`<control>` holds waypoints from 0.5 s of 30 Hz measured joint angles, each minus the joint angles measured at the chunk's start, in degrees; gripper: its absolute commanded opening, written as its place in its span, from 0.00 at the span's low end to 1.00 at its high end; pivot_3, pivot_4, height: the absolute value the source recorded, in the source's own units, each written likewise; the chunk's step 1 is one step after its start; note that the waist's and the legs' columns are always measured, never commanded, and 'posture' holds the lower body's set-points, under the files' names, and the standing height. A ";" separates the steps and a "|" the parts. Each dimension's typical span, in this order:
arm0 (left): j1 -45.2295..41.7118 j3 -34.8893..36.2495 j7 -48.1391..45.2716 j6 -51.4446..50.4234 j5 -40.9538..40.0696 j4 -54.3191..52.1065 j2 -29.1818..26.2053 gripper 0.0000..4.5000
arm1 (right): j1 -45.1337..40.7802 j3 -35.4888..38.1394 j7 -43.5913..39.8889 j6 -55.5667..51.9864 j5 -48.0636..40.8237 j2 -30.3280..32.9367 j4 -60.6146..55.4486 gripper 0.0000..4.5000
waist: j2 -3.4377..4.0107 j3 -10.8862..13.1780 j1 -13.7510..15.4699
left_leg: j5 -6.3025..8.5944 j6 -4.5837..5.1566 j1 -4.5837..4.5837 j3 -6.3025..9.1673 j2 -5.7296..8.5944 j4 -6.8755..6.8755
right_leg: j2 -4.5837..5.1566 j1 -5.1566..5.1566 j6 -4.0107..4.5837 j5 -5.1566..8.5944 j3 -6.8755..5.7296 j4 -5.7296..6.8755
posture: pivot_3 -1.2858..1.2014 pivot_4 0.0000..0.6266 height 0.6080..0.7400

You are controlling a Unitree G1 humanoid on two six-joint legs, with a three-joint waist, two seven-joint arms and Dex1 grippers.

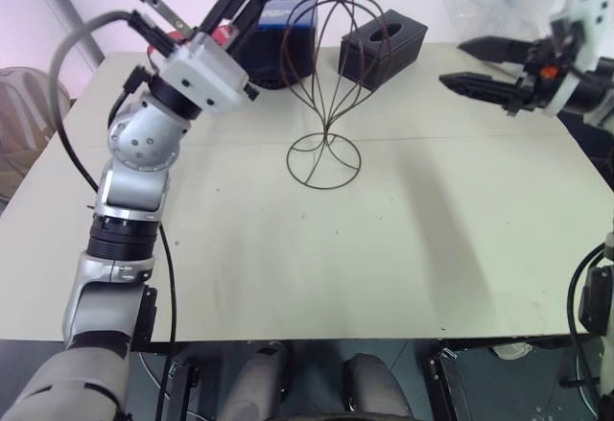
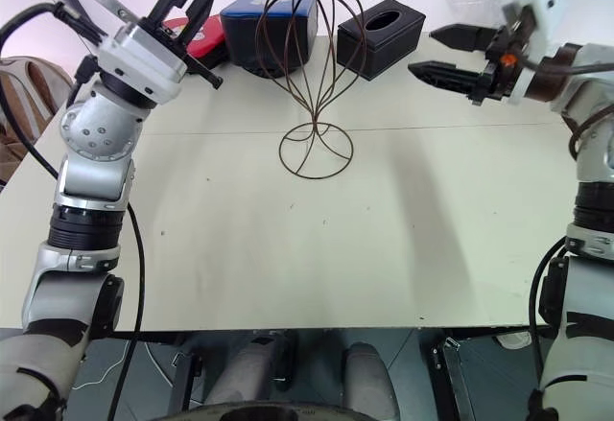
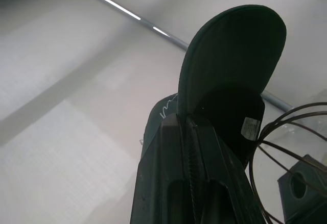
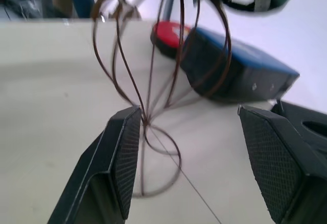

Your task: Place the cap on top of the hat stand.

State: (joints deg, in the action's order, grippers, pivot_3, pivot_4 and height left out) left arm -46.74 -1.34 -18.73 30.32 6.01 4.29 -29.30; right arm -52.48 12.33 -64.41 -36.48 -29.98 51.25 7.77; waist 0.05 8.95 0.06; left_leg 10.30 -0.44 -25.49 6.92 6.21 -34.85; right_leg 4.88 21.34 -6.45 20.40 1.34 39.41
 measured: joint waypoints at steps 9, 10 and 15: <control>3.65 0.58 -0.41 1.22 0.03 -2.33 -0.27 0.01 | -2.64 10.42 5.39 -18.28 -16.45 3.33 -6.54 0.68 | 0.00 0.00 0.43 | 0.06 0.11 -0.01 0.00 0.01 -0.07 | 0.04 -0.05 0.00 0.00 0.03 -0.01 | 0.52 0.24 1.00; 4.16 0.59 -0.41 1.36 0.05 -2.83 -0.34 0.01 | -2.42 11.00 5.76 -19.02 -17.16 3.82 -6.60 0.68 | 0.00 0.00 0.50 | 0.06 0.11 -0.01 0.00 0.01 -0.08 | 0.04 -0.05 0.00 0.00 0.04 -0.01 | 0.52 0.24 1.00; 7.16 0.65 -0.35 2.75 1.01 -4.46 -0.53 0.01 | 1.13 12.68 6.88 -20.88 -19.95 4.40 -8.77 0.68 | 0.00 0.00 0.51 | 0.07 0.12 -0.01 -0.02 0.01 -0.08 | 0.03 -0.05 0.00 0.00 0.04 0.00 | 0.52 0.24 1.00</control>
State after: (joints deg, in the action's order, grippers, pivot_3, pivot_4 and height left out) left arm -39.58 -0.69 -19.08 33.07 7.02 -0.16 -29.83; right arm -51.35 25.01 -57.53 -57.36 -49.93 55.64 -1.00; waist 0.06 8.95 0.57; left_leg 10.37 -0.33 -25.50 6.90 6.22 -34.93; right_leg 4.92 21.29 -6.45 20.39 1.38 39.42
